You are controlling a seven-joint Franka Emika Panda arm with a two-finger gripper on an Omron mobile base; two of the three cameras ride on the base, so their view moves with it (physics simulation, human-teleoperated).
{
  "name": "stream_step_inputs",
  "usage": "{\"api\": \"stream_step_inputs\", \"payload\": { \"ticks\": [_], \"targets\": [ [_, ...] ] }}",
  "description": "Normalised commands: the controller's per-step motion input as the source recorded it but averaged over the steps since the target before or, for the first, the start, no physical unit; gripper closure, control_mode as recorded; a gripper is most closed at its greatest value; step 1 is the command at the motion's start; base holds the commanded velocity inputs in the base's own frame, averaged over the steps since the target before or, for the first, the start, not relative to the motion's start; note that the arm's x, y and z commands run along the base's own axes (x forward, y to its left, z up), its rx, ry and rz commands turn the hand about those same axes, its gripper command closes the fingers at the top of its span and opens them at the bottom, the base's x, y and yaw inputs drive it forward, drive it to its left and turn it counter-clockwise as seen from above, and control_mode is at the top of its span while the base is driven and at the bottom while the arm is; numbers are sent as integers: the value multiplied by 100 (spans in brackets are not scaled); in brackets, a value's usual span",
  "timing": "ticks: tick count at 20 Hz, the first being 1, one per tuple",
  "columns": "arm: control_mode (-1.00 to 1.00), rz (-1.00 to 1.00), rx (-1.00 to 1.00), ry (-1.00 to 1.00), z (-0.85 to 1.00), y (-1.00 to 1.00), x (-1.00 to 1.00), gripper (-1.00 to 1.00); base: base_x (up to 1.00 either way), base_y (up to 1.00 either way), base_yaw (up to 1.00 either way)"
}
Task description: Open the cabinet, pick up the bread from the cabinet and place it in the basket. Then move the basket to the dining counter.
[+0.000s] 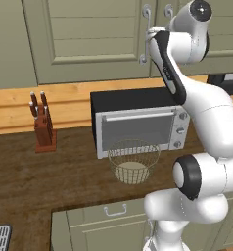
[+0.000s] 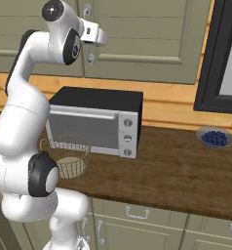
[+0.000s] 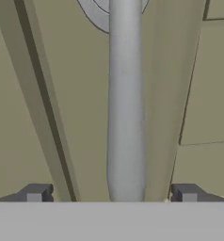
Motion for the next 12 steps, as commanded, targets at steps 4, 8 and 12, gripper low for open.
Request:
{"api": "stream_step_inputs", "payload": {
  "ticks": [4, 8, 12],
  "targets": [
    [-100, 4, 0, -9, -12, -19, 50, -100, 0, 0, 0],
    [-100, 5, 0, -42, -21, -9, 15, -100, 0, 0, 0],
    [-100, 1, 0, -37, -2, 0, -5, -100, 0, 0, 0]
  ]
}}
